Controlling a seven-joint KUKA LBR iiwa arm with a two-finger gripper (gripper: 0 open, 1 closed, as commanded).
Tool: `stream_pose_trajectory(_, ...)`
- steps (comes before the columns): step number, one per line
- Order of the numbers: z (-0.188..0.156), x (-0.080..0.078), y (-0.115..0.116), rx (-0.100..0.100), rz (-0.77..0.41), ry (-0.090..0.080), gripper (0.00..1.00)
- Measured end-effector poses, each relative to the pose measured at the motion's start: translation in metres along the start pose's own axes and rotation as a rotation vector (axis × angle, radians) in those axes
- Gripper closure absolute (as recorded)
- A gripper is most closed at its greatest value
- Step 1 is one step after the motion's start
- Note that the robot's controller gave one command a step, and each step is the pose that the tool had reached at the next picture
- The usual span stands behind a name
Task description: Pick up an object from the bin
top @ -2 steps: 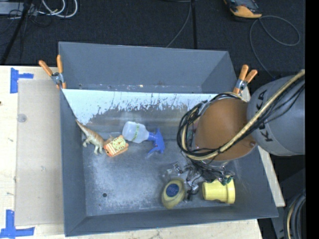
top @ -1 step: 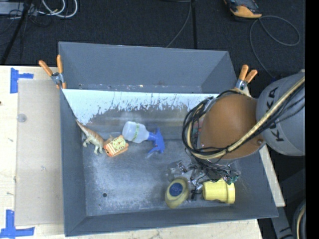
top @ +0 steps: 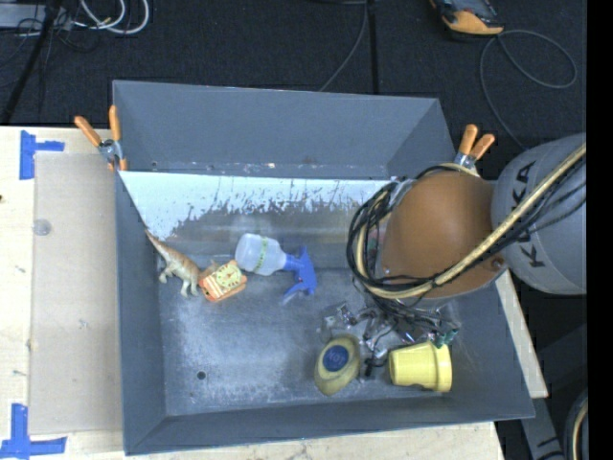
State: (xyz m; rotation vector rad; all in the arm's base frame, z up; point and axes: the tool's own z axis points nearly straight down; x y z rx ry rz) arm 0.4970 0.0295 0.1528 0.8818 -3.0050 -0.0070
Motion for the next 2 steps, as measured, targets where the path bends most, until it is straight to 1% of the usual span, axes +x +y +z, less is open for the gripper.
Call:
stream_pose_trajectory(1,-0.038,-0.005,-0.002,-0.005,0.006,0.007,1.0)
stream_pose_trajectory(2,-0.091,0.004,-0.006,-0.004,-0.003,0.004,1.0)
